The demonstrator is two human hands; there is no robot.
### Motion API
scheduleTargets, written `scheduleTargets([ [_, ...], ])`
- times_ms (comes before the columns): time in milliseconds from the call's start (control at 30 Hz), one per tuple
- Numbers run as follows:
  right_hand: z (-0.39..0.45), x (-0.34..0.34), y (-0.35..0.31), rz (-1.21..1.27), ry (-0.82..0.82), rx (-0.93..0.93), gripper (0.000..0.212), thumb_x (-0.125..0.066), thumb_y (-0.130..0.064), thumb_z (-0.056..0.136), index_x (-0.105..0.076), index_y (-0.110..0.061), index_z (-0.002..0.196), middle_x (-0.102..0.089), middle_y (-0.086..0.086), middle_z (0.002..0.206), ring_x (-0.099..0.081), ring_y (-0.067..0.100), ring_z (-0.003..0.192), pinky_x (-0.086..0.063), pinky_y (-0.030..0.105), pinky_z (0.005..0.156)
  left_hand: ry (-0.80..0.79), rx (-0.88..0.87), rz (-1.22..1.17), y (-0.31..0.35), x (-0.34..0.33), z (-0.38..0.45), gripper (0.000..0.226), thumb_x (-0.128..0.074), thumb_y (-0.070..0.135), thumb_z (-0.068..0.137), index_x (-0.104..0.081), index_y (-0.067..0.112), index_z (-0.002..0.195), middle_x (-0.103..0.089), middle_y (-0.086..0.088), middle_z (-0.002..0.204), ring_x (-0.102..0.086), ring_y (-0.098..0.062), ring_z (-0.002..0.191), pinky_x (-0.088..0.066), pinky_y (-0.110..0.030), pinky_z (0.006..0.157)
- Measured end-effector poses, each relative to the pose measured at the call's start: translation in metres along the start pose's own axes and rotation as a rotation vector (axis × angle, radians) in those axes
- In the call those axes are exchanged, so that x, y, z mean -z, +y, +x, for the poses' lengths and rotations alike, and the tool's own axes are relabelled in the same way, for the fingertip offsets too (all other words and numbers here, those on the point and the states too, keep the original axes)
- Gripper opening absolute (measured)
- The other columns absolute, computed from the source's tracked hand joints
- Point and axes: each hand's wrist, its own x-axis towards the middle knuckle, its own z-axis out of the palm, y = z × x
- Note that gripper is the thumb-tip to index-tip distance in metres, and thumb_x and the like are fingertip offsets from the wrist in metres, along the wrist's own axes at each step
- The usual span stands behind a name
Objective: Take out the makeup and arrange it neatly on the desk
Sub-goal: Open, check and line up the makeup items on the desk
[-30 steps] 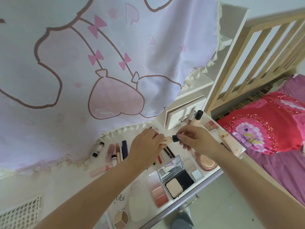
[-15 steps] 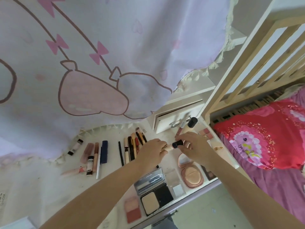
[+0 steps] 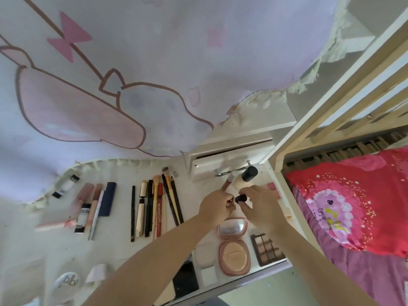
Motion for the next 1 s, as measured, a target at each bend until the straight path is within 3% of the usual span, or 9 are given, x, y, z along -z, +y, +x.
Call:
scheduleTargets([
  [100,0.003,-0.002,0.008,-0.022,0.023,0.037,0.014,-0.070,0.001,0.070,-0.069,0.003,0.083,-0.068,0.017,0.074,-0.063,0.033,0.071,-0.046,0.040,0.067,-0.026,0.014,-0.028,0.000,-0.001,0.005,0.021,-0.054,0.019,0.087,-0.062,0.000,0.090,-0.062,-0.014,0.090,-0.058,-0.028,0.088,-0.044,-0.032,0.073],
  [200,0.006,-0.005,0.011,-0.041,-0.012,0.058,0.015,-0.065,-0.005,0.077,-0.067,0.002,0.090,-0.067,0.017,0.082,-0.061,0.033,0.080,-0.044,0.041,0.073,-0.032,0.010,0.019,-0.005,0.000,0.003,0.023,-0.052,0.019,0.088,-0.061,-0.002,0.094,-0.053,-0.009,0.084,-0.057,-0.029,0.090,-0.042,-0.033,0.074],
  [333,0.007,-0.006,0.010,-0.114,0.005,0.108,0.014,-0.067,-0.006,0.075,-0.068,0.000,0.087,-0.068,0.015,0.079,-0.063,0.035,0.076,-0.047,0.042,0.070,-0.015,0.014,0.173,-0.015,0.007,-0.005,0.028,-0.044,0.019,0.093,-0.056,0.007,0.115,-0.057,-0.010,0.110,-0.055,-0.027,0.103,-0.045,-0.034,0.084],
  [433,0.003,-0.004,0.008,-0.148,-0.039,0.103,0.020,-0.068,-0.008,0.074,-0.067,0.000,0.093,-0.068,0.017,0.086,-0.062,0.036,0.080,-0.048,0.044,0.073,0.019,-0.001,0.369,-0.024,0.015,-0.014,0.026,-0.038,0.016,0.094,-0.053,0.007,0.114,-0.054,-0.009,0.111,-0.052,-0.026,0.103,-0.044,-0.034,0.079],
  [500,0.000,-0.001,0.004,-0.164,-0.043,0.117,0.031,-0.074,-0.006,0.067,-0.066,0.001,0.096,-0.067,0.019,0.091,-0.062,0.038,0.080,-0.050,0.046,0.072,0.040,0.002,0.445,-0.030,0.023,-0.021,0.023,-0.039,0.012,0.093,-0.053,0.006,0.111,-0.053,-0.010,0.110,-0.051,-0.025,0.101,-0.043,-0.031,0.075],
  [567,-0.004,0.001,-0.001,-0.208,0.019,0.149,0.041,-0.084,-0.003,0.051,-0.068,0.003,0.089,-0.068,0.021,0.085,-0.065,0.038,0.070,-0.054,0.045,0.061,0.065,0.012,0.476,-0.039,0.032,-0.030,0.021,-0.038,0.012,0.093,-0.052,0.007,0.109,-0.053,-0.010,0.110,-0.050,-0.023,0.101,-0.043,-0.030,0.075],
  [700,-0.010,-0.001,-0.027,-0.277,0.096,0.184,0.040,-0.085,0.002,0.041,-0.069,0.001,0.077,-0.069,0.021,0.081,-0.066,0.037,0.067,-0.055,0.043,0.053,0.130,0.090,0.506,-0.065,0.057,-0.058,0.025,-0.038,0.016,0.095,-0.053,0.009,0.113,-0.053,-0.008,0.117,-0.049,-0.023,0.107,-0.045,-0.032,0.082],
  [900,-0.011,-0.041,-0.108,-0.140,0.060,0.379,0.034,-0.085,-0.003,0.045,-0.070,-0.005,0.075,-0.069,0.011,0.076,-0.067,0.028,0.068,-0.056,0.036,0.058,0.174,0.277,0.582,-0.123,0.100,-0.125,0.024,-0.039,0.020,0.093,-0.055,0.013,0.110,-0.057,-0.006,0.116,-0.050,-0.024,0.108,-0.040,-0.034,0.092],
  [1000,0.001,-0.071,-0.151,-0.103,-0.091,0.367,0.022,-0.066,-0.012,0.076,-0.066,-0.006,0.098,-0.066,0.010,0.099,-0.062,0.027,0.093,-0.051,0.035,0.081,0.192,0.342,0.599,-0.155,0.117,-0.157,0.028,-0.039,0.019,0.093,-0.053,0.012,0.117,-0.045,-0.005,0.136,-0.037,-0.028,0.128,-0.032,-0.038,0.105],
])
